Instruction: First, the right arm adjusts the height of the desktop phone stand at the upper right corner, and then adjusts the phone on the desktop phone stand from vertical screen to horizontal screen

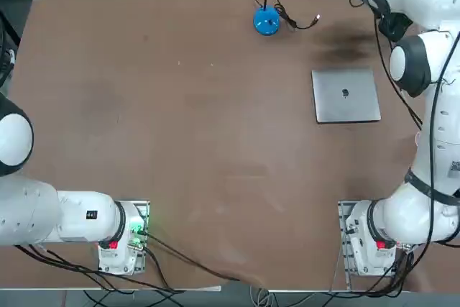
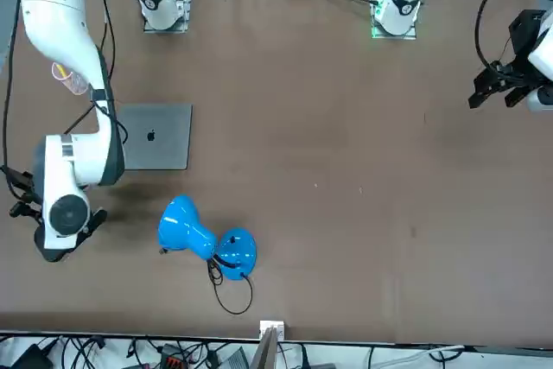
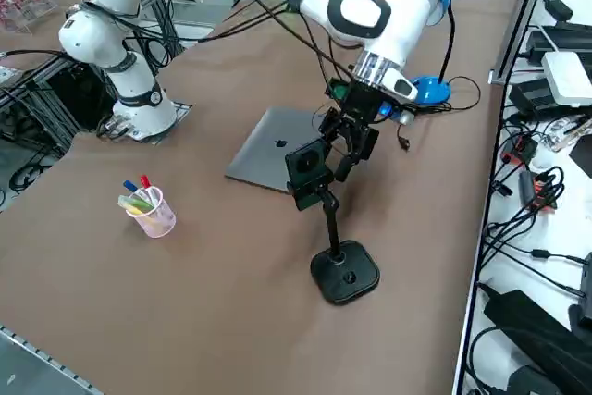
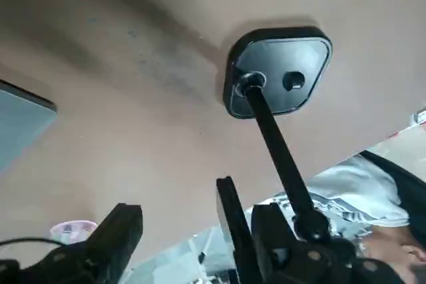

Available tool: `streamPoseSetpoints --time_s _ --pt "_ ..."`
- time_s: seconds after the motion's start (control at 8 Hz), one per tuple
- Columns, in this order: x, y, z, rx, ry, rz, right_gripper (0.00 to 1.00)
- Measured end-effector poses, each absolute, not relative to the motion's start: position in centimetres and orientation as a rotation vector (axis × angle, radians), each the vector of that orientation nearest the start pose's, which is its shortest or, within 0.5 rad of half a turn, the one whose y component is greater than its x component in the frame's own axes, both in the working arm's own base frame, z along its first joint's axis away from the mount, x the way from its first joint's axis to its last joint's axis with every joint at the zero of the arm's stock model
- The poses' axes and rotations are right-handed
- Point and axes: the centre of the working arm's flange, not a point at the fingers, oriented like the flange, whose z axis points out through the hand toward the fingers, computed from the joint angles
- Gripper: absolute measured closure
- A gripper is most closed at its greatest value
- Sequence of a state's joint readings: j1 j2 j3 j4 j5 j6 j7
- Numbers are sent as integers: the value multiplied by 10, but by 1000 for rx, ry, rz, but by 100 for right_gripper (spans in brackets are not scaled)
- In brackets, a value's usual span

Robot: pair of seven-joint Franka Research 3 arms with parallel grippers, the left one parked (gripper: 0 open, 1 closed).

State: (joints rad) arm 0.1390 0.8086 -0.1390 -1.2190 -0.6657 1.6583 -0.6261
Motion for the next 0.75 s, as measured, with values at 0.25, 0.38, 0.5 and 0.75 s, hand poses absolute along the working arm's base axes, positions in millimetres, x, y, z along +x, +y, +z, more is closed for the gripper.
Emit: streamPoseSetpoints --time_s 0.25,0.38,0.5,0.75 --pt "723 -25 280 2147 1036 -751 1" --pt "724 -24 274 2108 1043 -765 2" --pt "725 -27 267 2062 1046 -782 4" --pt "726 -33 262 1994 1044 -803 8"
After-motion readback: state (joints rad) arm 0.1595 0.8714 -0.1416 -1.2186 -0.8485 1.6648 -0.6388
